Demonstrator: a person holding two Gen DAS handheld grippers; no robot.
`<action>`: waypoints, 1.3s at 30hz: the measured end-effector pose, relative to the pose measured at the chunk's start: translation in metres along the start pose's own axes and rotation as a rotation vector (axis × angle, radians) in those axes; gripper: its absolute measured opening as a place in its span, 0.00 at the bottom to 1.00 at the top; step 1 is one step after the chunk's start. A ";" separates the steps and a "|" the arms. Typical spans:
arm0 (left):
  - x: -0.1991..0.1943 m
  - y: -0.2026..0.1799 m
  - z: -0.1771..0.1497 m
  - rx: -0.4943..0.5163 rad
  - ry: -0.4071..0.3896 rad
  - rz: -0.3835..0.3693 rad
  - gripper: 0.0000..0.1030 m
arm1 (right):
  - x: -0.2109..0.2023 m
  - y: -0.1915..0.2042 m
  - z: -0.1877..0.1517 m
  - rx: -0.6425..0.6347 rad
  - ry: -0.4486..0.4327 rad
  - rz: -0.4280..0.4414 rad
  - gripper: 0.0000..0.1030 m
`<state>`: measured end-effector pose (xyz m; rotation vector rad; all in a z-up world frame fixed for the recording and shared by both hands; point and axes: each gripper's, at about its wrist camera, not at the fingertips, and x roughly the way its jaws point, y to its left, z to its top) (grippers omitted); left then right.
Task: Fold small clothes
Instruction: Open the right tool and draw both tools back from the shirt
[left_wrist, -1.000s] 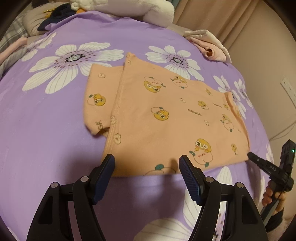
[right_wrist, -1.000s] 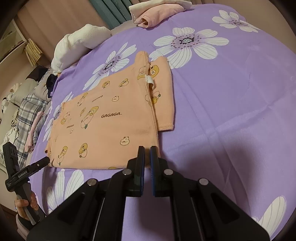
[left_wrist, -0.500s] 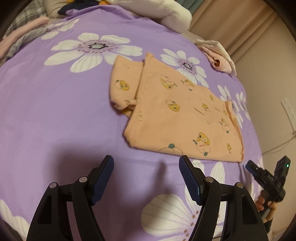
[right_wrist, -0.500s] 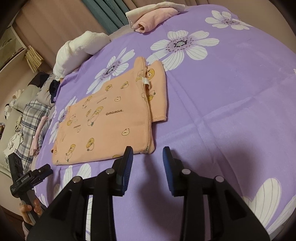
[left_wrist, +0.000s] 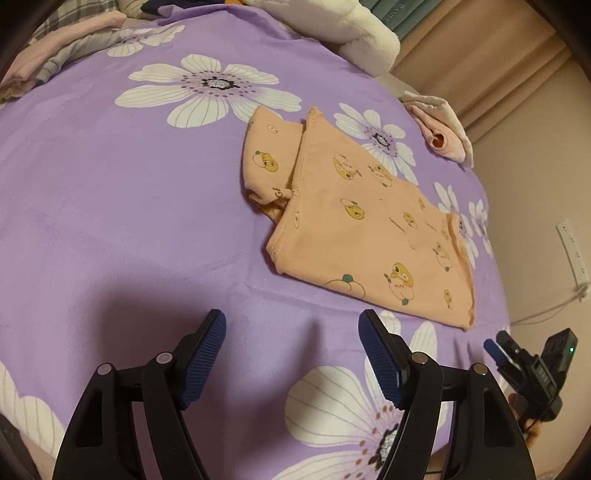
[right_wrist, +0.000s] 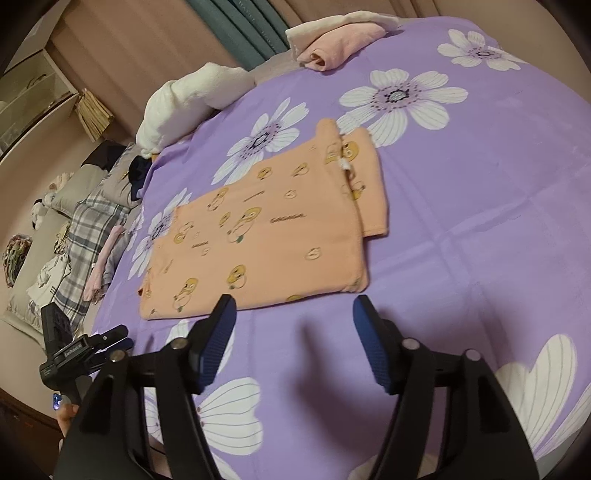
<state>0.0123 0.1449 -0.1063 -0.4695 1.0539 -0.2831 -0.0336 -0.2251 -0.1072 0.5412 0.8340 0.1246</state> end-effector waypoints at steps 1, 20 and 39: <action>0.000 0.000 0.000 -0.001 0.002 -0.003 0.72 | 0.001 0.003 -0.001 -0.003 0.005 0.007 0.66; 0.003 0.020 0.000 -0.105 0.011 -0.110 0.89 | 0.012 0.026 -0.009 0.037 0.034 0.098 0.87; 0.017 0.031 0.019 -0.190 0.032 -0.259 0.95 | 0.032 0.050 -0.006 0.026 0.043 0.177 0.90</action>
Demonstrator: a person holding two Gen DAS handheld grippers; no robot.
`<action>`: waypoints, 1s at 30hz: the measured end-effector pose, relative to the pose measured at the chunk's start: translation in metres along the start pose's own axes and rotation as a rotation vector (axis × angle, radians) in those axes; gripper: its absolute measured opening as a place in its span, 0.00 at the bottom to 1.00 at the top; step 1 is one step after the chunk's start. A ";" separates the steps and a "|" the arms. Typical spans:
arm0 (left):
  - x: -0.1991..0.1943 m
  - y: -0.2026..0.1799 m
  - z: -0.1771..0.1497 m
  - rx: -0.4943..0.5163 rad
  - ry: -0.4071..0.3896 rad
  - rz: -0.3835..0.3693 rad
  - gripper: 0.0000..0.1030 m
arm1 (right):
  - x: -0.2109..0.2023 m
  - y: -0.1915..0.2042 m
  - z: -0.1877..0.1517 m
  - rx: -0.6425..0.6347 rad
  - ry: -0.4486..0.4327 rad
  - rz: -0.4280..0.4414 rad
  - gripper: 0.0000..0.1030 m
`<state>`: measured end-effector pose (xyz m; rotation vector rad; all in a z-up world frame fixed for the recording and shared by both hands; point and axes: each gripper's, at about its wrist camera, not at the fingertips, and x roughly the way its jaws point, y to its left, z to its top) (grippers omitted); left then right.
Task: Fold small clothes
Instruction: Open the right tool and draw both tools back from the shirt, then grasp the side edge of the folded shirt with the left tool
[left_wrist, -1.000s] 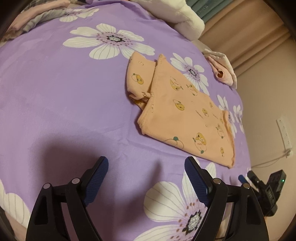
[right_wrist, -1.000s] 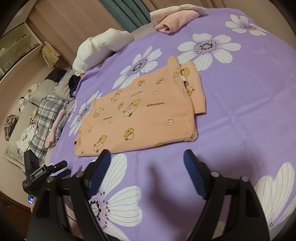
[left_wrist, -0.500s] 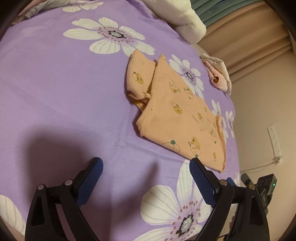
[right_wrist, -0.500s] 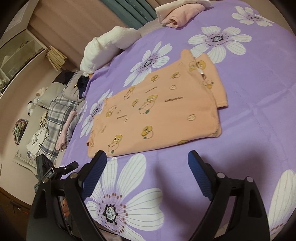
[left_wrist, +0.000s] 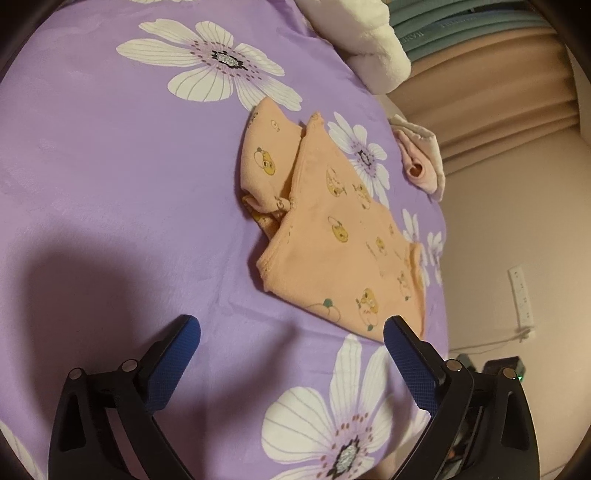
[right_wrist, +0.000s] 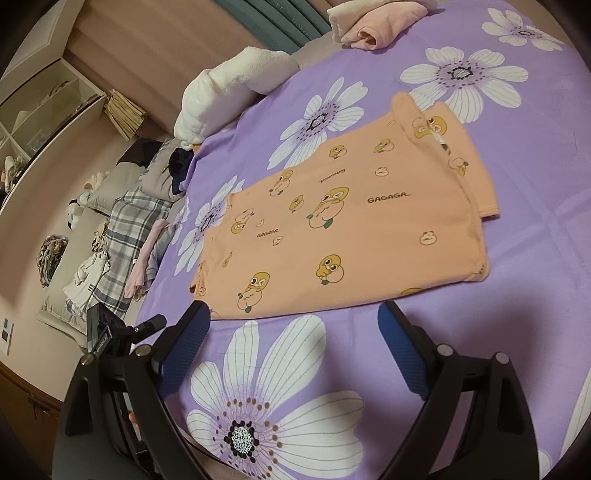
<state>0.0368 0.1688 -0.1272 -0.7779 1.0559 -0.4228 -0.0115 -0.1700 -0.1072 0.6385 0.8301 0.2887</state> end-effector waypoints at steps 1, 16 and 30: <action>0.000 0.001 0.003 -0.007 0.001 -0.012 0.95 | 0.002 0.001 0.000 0.001 0.004 0.002 0.90; 0.024 0.001 0.042 -0.037 0.016 -0.109 0.95 | 0.018 -0.001 0.003 -0.008 0.026 0.024 0.91; 0.063 -0.021 0.071 -0.008 0.044 -0.130 0.95 | 0.025 -0.015 0.000 0.007 0.036 0.015 0.91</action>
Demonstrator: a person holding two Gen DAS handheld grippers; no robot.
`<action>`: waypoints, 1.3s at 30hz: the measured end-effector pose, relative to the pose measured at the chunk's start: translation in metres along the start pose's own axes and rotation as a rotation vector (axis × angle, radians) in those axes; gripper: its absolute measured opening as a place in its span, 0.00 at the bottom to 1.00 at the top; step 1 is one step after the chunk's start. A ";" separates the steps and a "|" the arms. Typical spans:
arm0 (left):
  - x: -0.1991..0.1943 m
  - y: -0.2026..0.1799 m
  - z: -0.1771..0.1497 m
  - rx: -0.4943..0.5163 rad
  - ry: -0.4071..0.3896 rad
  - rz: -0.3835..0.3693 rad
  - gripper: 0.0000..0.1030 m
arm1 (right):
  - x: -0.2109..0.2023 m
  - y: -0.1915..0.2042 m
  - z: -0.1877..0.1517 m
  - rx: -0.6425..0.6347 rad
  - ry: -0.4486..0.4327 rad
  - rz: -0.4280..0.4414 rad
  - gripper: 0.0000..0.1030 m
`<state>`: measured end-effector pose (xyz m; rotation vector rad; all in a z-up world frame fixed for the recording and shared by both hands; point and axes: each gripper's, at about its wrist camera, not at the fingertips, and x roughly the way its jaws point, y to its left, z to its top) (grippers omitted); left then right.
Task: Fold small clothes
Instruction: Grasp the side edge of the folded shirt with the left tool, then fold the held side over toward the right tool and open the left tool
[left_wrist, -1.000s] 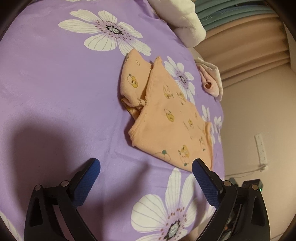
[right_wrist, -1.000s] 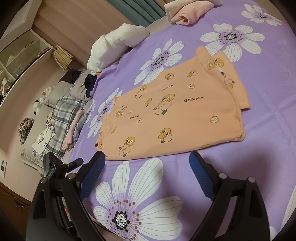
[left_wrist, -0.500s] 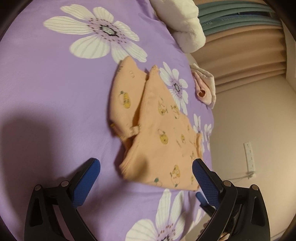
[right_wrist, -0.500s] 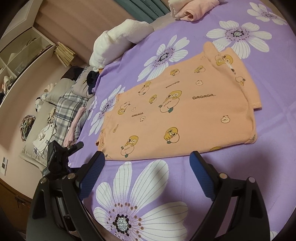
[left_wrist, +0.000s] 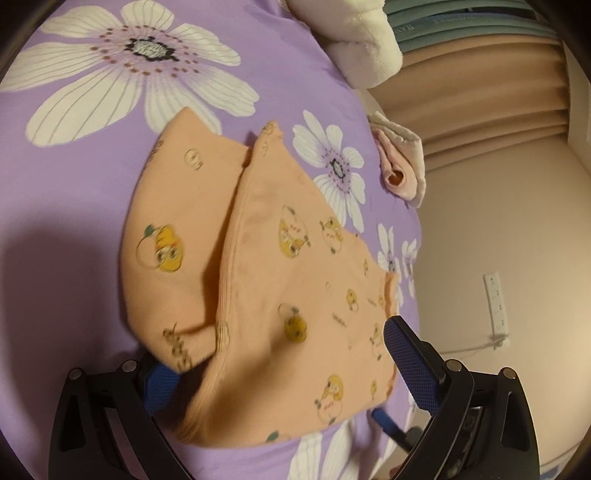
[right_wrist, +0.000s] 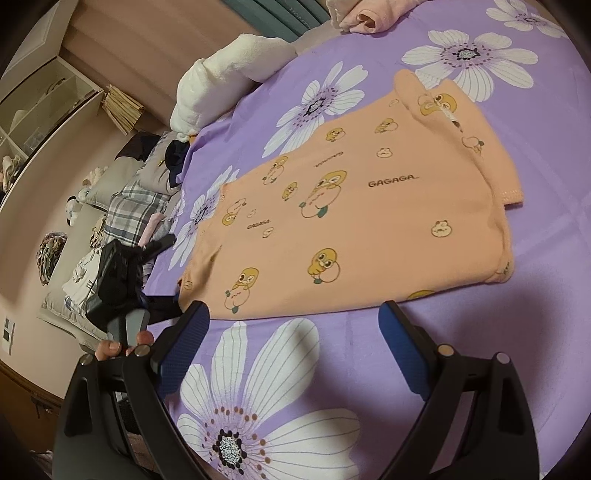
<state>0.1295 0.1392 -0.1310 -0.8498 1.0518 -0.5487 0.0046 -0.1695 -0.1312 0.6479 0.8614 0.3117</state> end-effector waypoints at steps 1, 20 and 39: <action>0.001 -0.001 0.000 0.001 -0.011 0.003 0.95 | 0.001 -0.001 0.000 0.003 0.003 -0.001 0.91; 0.003 0.007 0.003 0.000 -0.084 0.180 0.19 | 0.040 0.025 0.034 -0.116 0.012 -0.059 0.74; 0.004 -0.059 0.000 0.326 -0.123 0.279 0.18 | 0.137 0.047 0.104 -0.290 0.093 -0.328 0.22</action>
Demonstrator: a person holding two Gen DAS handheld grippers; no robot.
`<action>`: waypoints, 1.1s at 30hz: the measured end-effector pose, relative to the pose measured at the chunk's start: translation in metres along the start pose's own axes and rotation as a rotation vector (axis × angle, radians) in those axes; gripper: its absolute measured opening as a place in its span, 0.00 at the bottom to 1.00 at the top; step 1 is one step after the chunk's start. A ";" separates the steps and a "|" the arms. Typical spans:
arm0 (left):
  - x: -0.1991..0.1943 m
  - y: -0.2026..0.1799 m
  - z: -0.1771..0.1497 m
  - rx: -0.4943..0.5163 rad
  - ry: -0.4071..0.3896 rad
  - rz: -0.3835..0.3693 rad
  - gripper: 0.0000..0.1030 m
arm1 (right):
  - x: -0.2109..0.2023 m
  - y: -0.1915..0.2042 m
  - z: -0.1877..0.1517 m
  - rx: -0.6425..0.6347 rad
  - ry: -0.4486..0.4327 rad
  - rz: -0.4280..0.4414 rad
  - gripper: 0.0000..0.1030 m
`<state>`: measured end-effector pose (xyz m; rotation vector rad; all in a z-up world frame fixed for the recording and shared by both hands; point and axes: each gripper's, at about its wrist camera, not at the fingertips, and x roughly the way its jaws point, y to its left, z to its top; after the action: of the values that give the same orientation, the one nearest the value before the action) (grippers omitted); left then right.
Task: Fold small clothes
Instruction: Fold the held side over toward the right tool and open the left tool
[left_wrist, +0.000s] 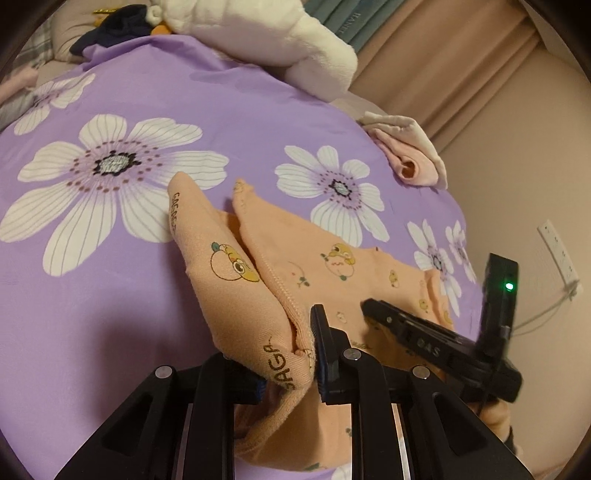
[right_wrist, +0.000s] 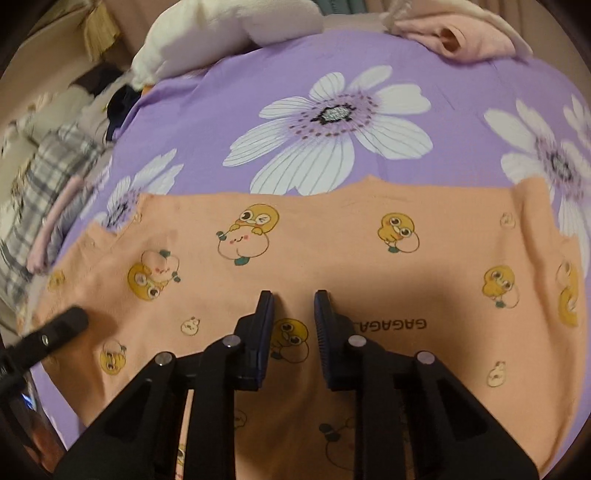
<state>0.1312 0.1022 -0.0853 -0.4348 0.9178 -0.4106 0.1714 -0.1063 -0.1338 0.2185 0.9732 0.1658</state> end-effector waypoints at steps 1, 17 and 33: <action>0.000 -0.002 0.000 0.007 0.001 0.002 0.18 | -0.004 0.001 -0.001 -0.005 0.005 0.004 0.22; 0.002 -0.035 0.000 0.094 0.015 0.026 0.18 | -0.041 0.017 -0.081 -0.104 0.023 0.118 0.24; 0.012 -0.102 -0.003 0.267 0.023 0.002 0.18 | -0.080 -0.041 -0.072 0.144 -0.070 0.268 0.25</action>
<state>0.1195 0.0098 -0.0420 -0.1849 0.8715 -0.5299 0.0688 -0.1572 -0.1201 0.4843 0.8848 0.3314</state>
